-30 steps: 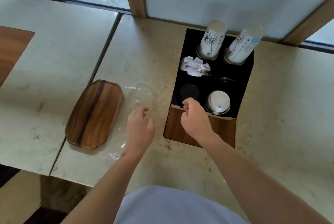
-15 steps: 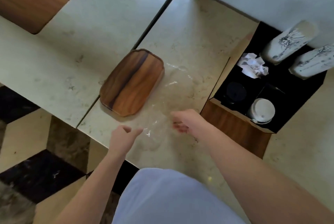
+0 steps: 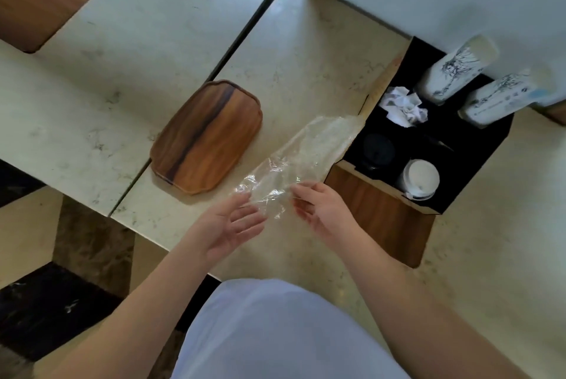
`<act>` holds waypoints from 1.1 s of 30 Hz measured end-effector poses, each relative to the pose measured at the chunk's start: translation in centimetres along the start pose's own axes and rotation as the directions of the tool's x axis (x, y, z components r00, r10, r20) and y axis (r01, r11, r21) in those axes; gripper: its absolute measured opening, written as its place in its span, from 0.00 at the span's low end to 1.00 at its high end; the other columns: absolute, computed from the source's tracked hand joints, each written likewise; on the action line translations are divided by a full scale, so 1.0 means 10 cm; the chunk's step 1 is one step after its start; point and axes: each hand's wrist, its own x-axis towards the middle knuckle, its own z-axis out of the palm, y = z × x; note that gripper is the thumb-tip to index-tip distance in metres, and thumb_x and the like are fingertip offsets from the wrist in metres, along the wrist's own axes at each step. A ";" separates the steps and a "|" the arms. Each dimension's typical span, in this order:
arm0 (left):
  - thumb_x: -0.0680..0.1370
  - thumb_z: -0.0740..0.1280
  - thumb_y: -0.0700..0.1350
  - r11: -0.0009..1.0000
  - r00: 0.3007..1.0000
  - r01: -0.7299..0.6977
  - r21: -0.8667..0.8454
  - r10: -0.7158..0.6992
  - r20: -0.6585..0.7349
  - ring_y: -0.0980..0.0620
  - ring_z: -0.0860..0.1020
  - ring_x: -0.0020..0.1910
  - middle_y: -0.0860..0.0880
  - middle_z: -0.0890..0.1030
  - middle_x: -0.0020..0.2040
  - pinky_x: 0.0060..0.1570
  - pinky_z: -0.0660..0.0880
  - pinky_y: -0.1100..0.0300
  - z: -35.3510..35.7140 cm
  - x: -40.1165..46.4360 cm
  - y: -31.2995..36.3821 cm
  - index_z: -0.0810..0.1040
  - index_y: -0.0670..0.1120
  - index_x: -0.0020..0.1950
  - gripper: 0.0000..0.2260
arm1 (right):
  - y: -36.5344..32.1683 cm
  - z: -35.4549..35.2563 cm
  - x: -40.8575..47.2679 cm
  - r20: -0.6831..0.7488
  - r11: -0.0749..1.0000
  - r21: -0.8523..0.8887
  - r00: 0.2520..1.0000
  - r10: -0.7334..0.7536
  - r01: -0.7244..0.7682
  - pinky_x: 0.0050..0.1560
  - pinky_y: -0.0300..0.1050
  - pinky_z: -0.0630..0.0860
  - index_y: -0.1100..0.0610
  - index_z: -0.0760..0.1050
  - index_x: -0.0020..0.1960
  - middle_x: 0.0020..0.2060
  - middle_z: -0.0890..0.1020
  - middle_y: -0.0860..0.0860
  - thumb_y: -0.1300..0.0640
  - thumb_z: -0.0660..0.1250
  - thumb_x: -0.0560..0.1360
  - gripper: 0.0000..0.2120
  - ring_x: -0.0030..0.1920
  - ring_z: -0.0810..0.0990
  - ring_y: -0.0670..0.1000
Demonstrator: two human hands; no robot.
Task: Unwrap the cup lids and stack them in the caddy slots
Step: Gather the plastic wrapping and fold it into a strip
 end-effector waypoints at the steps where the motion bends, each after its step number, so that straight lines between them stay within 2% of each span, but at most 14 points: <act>1: 0.72 0.76 0.44 0.991 0.994 -0.057 0.122 0.045 0.101 0.39 0.84 0.53 0.39 0.84 0.55 0.52 0.83 0.47 0.31 -0.19 -0.15 0.80 0.41 0.56 0.15 | 0.02 -0.26 -0.33 -0.022 0.986 0.107 0.992 -0.125 0.127 0.39 0.38 0.80 0.59 0.79 0.50 0.39 0.86 0.52 0.63 0.72 0.76 0.05 0.38 0.84 0.48; 3: 0.73 0.76 0.42 0.940 0.970 -0.196 0.278 0.145 0.193 0.38 0.84 0.56 0.39 0.85 0.55 0.57 0.81 0.46 0.71 -0.42 -0.24 0.80 0.41 0.54 0.12 | 0.01 -0.47 -0.64 -0.007 0.952 0.154 0.963 -0.268 0.266 0.43 0.41 0.80 0.59 0.79 0.50 0.41 0.86 0.54 0.63 0.73 0.75 0.05 0.41 0.84 0.50; 6: 0.73 0.75 0.41 0.785 0.902 -0.432 0.445 0.373 0.219 0.40 0.84 0.53 0.38 0.85 0.51 0.60 0.79 0.43 0.87 -0.53 -0.23 0.83 0.45 0.49 0.06 | 0.09 -0.49 -0.81 0.032 0.977 -0.051 0.978 -0.205 0.206 0.43 0.43 0.81 0.58 0.79 0.51 0.44 0.85 0.54 0.60 0.72 0.77 0.04 0.42 0.85 0.50; 8: 0.72 0.74 0.44 0.538 0.808 -0.566 0.624 0.512 0.291 0.46 0.84 0.46 0.42 0.85 0.46 0.53 0.79 0.52 0.88 -0.63 -0.19 0.84 0.49 0.44 0.02 | 0.12 -0.56 -0.97 0.054 0.925 -0.357 0.992 -0.118 0.130 0.46 0.46 0.83 0.55 0.78 0.56 0.47 0.85 0.51 0.53 0.70 0.78 0.09 0.43 0.85 0.47; 10: 0.76 0.68 0.46 0.144 0.665 -0.662 0.736 0.567 0.487 0.59 0.81 0.39 0.53 0.84 0.41 0.44 0.76 0.66 0.92 -0.80 -0.09 0.82 0.51 0.47 0.03 | 0.09 -0.68 -1.18 0.038 0.758 -0.629 0.980 -0.196 0.176 0.49 0.47 0.83 0.49 0.77 0.57 0.47 0.85 0.45 0.45 0.71 0.76 0.13 0.45 0.84 0.43; 11: 0.77 0.66 0.46 -0.053 0.585 -0.694 0.718 0.540 0.605 0.62 0.81 0.41 0.57 0.83 0.41 0.41 0.74 0.70 0.99 -0.92 -0.05 0.80 0.53 0.48 0.04 | 0.04 -0.75 -1.33 0.028 0.634 -0.729 0.937 -0.348 0.257 0.47 0.43 0.82 0.45 0.76 0.57 0.46 0.84 0.42 0.42 0.71 0.74 0.14 0.45 0.83 0.41; 13: 0.77 0.64 0.46 -0.333 0.493 -0.689 0.644 0.435 0.753 0.63 0.80 0.44 0.62 0.81 0.41 0.41 0.73 0.72 1.18 -1.16 0.04 0.75 0.58 0.47 0.05 | -0.15 -0.82 -1.64 0.069 0.384 -0.815 0.731 -0.679 0.434 0.46 0.35 0.76 0.40 0.72 0.62 0.48 0.80 0.35 0.39 0.72 0.71 0.21 0.50 0.80 0.39; 15: 0.77 0.65 0.46 -0.505 0.442 -0.661 0.556 0.337 0.831 0.61 0.80 0.43 0.62 0.81 0.44 0.42 0.76 0.68 1.38 -1.35 0.07 0.77 0.58 0.51 0.07 | -0.40 -0.80 -1.90 0.196 0.134 -0.830 0.507 -0.839 0.542 0.56 0.35 0.72 0.36 0.65 0.70 0.59 0.72 0.30 0.38 0.73 0.69 0.33 0.62 0.73 0.39; 17: 0.78 0.65 0.46 -0.595 0.402 -0.654 0.466 0.248 0.881 0.59 0.81 0.41 0.60 0.82 0.47 0.41 0.78 0.63 1.59 -1.48 0.05 0.81 0.54 0.54 0.08 | -0.64 -0.74 -2.10 0.316 -0.055 -0.838 0.401 -0.860 0.543 0.67 0.43 0.66 0.36 0.61 0.74 0.68 0.67 0.32 0.36 0.72 0.68 0.38 0.70 0.64 0.40; 19: 0.78 0.65 0.49 -0.585 0.352 -0.707 0.398 0.197 0.915 0.64 0.80 0.43 0.65 0.81 0.44 0.42 0.74 0.71 1.77 -1.58 0.03 0.83 0.55 0.55 0.09 | -0.79 -0.71 -2.22 0.369 -0.088 -0.819 0.404 -0.837 0.566 0.68 0.49 0.69 0.37 0.70 0.70 0.67 0.72 0.34 0.37 0.71 0.71 0.28 0.70 0.67 0.39; 23: 0.77 0.73 0.49 -0.441 0.322 -0.797 0.414 0.271 0.907 0.64 0.82 0.44 0.65 0.84 0.41 0.45 0.73 0.75 1.95 -1.63 -0.02 0.84 0.60 0.47 0.04 | -0.81 -0.85 -2.34 0.276 0.143 -0.675 0.428 -0.861 0.724 0.50 0.36 0.77 0.48 0.83 0.50 0.43 0.85 0.39 0.50 0.74 0.75 0.05 0.49 0.83 0.42; 27: 0.76 0.74 0.48 -0.065 0.431 -0.877 0.475 0.330 0.840 0.52 0.85 0.44 0.51 0.87 0.42 0.49 0.80 0.62 1.96 -1.58 -0.14 0.86 0.53 0.46 0.01 | -0.64 -1.13 -2.39 0.144 0.324 -0.574 0.482 -0.864 0.752 0.45 0.35 0.77 0.51 0.82 0.46 0.39 0.84 0.44 0.55 0.77 0.73 0.05 0.42 0.84 0.44; 30: 0.77 0.73 0.48 0.092 0.460 -0.885 0.457 0.329 0.825 0.50 0.83 0.42 0.45 0.86 0.41 0.46 0.80 0.60 1.98 -1.55 -0.22 0.86 0.49 0.46 0.04 | -0.56 -1.30 -2.45 0.125 0.434 -0.410 0.521 -0.844 0.802 0.47 0.41 0.81 0.56 0.80 0.45 0.40 0.84 0.48 0.60 0.76 0.73 0.06 0.42 0.84 0.48; 33: 0.77 0.71 0.54 0.248 0.493 -0.868 0.431 0.321 0.808 0.46 0.84 0.42 0.43 0.86 0.42 0.44 0.80 0.59 2.02 -1.57 -0.28 0.86 0.48 0.46 0.11 | -0.51 -1.43 -2.52 0.080 0.475 -0.264 0.510 -0.856 0.839 0.45 0.38 0.79 0.57 0.81 0.44 0.38 0.84 0.50 0.60 0.75 0.72 0.04 0.39 0.83 0.48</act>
